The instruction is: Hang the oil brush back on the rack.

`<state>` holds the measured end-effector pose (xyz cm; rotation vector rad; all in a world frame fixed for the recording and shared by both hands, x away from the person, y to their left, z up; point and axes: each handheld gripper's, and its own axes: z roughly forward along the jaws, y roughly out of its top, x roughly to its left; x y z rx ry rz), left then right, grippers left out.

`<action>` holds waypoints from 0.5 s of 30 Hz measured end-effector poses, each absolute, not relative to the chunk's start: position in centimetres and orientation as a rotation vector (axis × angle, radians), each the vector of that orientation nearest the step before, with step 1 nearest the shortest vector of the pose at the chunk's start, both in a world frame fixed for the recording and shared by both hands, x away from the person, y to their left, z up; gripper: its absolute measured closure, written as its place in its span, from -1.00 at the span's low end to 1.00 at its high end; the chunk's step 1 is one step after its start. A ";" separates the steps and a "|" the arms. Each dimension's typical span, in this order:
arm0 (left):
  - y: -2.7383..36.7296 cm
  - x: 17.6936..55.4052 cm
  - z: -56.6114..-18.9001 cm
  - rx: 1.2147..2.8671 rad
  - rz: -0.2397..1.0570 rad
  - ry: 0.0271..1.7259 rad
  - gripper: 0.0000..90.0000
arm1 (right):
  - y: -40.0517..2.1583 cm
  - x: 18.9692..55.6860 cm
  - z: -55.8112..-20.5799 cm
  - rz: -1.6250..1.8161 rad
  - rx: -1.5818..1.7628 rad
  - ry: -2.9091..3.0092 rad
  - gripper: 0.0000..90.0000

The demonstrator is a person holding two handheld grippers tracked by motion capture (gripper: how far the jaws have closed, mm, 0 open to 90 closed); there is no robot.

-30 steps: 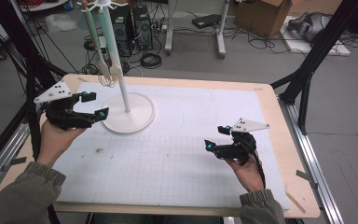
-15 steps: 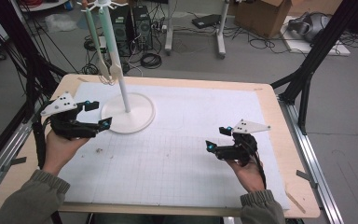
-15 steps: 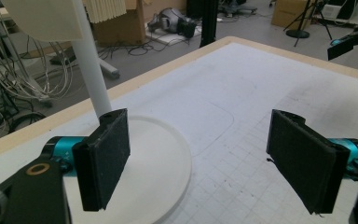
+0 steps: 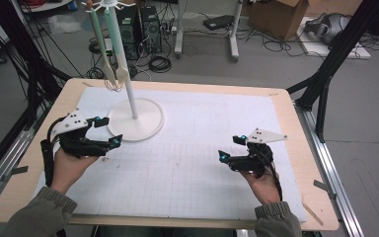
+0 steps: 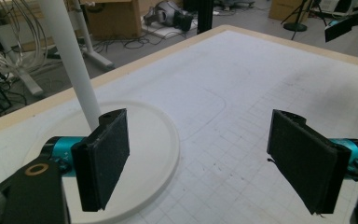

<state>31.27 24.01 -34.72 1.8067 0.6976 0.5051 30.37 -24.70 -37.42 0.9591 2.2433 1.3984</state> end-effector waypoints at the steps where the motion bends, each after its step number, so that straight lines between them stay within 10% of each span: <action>1: 24.0 31.2 -34.9 1.808 0.505 0.700 -0.53 | -24.7 30.4 -37.5 1.396 0.957 2.243 -0.52; 15: 24.0 30.1 -36.9 1.811 0.486 0.711 -0.55 | -25.1 30.0 -37.8 1.398 0.963 2.229 -0.55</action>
